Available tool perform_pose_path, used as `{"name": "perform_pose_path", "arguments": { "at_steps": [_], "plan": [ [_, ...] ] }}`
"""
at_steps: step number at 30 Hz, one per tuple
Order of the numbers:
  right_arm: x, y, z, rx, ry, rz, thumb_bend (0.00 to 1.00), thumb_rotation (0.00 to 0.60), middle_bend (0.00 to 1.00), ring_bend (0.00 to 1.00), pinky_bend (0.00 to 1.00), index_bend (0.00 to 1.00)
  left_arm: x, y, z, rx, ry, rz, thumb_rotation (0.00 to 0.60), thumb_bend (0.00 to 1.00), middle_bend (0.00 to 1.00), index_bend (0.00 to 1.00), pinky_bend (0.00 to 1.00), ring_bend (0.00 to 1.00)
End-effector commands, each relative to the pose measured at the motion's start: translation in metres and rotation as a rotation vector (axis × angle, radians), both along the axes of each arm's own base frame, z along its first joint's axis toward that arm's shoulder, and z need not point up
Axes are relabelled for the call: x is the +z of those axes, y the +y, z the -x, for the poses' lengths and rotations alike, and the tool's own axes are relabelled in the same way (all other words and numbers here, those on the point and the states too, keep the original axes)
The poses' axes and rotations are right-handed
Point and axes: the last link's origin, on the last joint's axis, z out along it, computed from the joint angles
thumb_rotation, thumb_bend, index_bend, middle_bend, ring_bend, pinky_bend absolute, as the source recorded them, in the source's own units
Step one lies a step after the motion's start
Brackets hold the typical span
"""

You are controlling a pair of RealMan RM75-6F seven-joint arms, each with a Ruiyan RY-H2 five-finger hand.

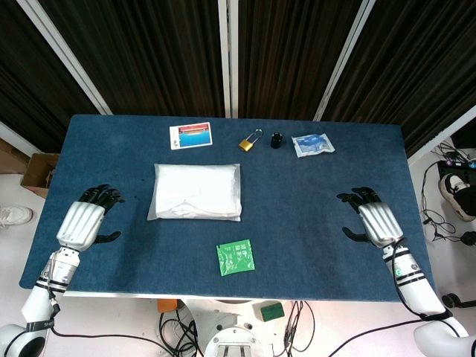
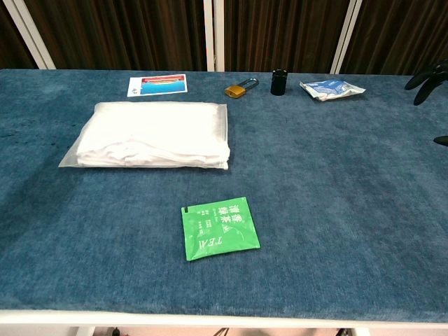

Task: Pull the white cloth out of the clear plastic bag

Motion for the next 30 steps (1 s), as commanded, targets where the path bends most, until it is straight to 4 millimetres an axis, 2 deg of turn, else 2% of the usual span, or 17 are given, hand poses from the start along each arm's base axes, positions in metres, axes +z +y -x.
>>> {"name": "perform_pose_path", "arguments": {
  "at_steps": [1,4,6,8,14,18,21,25,30],
  "plan": [
    [-0.003,0.001,0.001,-0.008,-0.008,-0.006,0.21,0.6,0.33,0.13,0.12,0.25,-0.003,0.002,-0.001,-0.004,-0.006,0.006,0.6,0.07,0.24,0.32,0.2,0.14],
    [-0.011,-0.004,-0.006,0.005,-0.004,-0.038,0.21,0.6,0.33,0.12,0.11,0.25,-0.007,0.004,-0.004,-0.016,-0.008,0.016,0.6,0.07,0.24,0.32,0.2,0.14],
    [-0.016,-0.013,-0.015,0.018,-0.01,-0.047,0.21,0.6,0.3,0.07,0.04,0.26,-0.008,0.005,-0.005,-0.021,-0.014,0.016,0.6,0.07,0.24,0.32,0.2,0.14],
    [-0.024,-0.026,-0.03,0.035,-0.008,-0.066,0.21,0.6,0.26,0.02,0.01,0.26,-0.009,0.008,-0.005,-0.013,-0.037,0.016,0.6,0.07,0.24,0.32,0.2,0.14],
    [-0.057,-0.061,-0.08,0.105,0.042,-0.155,0.25,0.6,0.22,0.0,0.0,0.26,-0.01,0.018,0.0,0.009,-0.044,0.011,0.6,0.07,0.24,0.32,0.2,0.14],
    [-0.091,-0.083,-0.106,0.091,0.033,-0.192,0.29,0.6,0.19,0.0,0.0,0.29,-0.01,0.014,0.001,0.011,-0.04,0.013,0.6,0.07,0.24,0.32,0.2,0.14],
    [-0.124,-0.097,-0.123,0.071,0.069,-0.229,0.31,0.6,0.15,0.0,0.0,0.3,-0.009,0.007,0.003,0.014,-0.041,0.005,0.6,0.07,0.24,0.32,0.2,0.14],
    [-0.161,-0.104,-0.143,0.041,0.084,-0.255,0.32,0.6,0.13,0.0,0.0,0.32,-0.008,0.002,0.007,0.029,-0.056,-0.003,0.6,0.07,0.24,0.32,0.2,0.14],
    [-0.192,-0.105,-0.165,0.016,0.05,-0.261,0.32,0.6,0.13,0.0,0.0,0.35,-0.009,0.0,0.011,0.033,-0.066,-0.001,0.6,0.07,0.24,0.32,0.2,0.14]
  ]
}}
